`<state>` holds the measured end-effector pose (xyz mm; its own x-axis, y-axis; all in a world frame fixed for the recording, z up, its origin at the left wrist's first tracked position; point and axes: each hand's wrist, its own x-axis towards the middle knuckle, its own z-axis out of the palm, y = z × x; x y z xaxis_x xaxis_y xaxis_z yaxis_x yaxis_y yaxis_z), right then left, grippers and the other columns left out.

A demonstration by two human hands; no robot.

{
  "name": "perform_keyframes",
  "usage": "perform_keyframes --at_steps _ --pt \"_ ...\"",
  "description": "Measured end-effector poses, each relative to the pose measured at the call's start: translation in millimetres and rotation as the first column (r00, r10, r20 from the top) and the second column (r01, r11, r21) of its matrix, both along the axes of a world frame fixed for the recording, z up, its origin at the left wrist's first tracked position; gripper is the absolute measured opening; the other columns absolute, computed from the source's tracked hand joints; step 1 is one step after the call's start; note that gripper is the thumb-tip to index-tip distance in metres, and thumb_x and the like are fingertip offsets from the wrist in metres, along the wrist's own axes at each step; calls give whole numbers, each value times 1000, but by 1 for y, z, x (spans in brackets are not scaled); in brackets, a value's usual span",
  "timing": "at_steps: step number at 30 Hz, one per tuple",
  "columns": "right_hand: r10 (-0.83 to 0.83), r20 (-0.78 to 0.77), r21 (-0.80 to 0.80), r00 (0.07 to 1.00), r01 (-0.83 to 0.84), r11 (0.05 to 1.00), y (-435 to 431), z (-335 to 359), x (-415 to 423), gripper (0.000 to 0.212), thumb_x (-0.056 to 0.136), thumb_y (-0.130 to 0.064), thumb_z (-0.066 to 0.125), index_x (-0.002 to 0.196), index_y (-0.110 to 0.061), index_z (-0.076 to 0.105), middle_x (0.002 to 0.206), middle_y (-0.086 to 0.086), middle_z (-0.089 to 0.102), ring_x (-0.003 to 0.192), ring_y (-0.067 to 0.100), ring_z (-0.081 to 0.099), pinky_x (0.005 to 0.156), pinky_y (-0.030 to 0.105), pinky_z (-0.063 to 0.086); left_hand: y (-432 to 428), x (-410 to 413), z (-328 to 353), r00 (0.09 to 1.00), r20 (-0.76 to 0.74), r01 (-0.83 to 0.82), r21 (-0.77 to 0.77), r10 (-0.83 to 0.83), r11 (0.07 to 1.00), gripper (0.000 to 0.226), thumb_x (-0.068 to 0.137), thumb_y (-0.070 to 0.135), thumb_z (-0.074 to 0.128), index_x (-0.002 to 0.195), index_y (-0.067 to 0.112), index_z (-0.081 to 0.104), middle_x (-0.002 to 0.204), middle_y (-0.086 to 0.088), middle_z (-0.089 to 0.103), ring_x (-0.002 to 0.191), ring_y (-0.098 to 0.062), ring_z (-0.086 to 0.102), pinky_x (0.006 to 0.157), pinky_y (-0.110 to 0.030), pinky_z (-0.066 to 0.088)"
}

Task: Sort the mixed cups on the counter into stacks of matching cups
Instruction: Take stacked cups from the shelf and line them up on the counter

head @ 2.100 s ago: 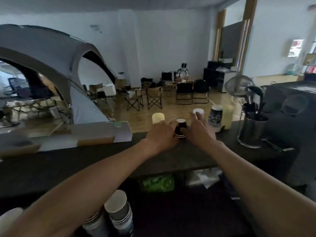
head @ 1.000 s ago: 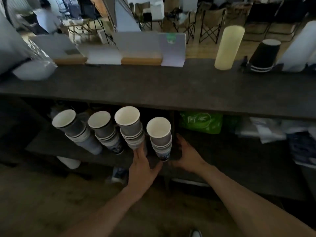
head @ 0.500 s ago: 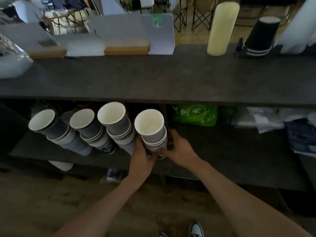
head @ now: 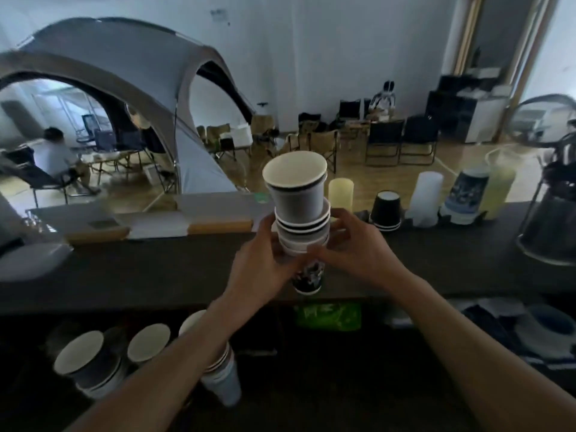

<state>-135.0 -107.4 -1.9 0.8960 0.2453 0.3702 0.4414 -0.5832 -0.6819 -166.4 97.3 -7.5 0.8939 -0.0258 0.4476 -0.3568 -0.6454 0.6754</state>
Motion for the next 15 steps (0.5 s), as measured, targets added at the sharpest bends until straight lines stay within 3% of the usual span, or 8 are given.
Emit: perform_keyframes --at_steps 4,7,12,15 --pt "-111 -8 29 994 112 993 -33 27 28 74 75 -52 77 137 -29 45 107 -10 66 89 8 67 78 31 57 -37 52 24 993 -56 106 -22 -107 994 95 66 59 80 143 25 37 111 7 66 97 -13 69 82 -41 60" --pt "-179 -50 43 983 181 982 -58 18 47 76 75 -52 76 139 -28 43 111 -4 67 97 13 66 79 29 54 -68 85 20 980 -118 154 -76 -162 985 117 45 84 71 142 29 34 113 -1 68 97 -19 70 83 -47 60" --pt "-171 -134 43 976 178 983 -87 -10 70 72 74 -50 77 136 -31 45 110 -11 65 94 6 64 85 33 54 -101 104 -5 972 -166 157 -72 -168 985 93 68 47 83 144 21 36 117 -3 69 98 -17 70 83 -37 59" --pt "-130 -178 70 975 144 987 -92 -31 77 69 75 -46 78 134 -31 46 107 -16 65 97 6 64 87 33 55 -104 106 -25 979 -154 126 -61 -134 990 90 69 52 82 144 27 38 117 10 69 99 -6 69 83 -27 57"
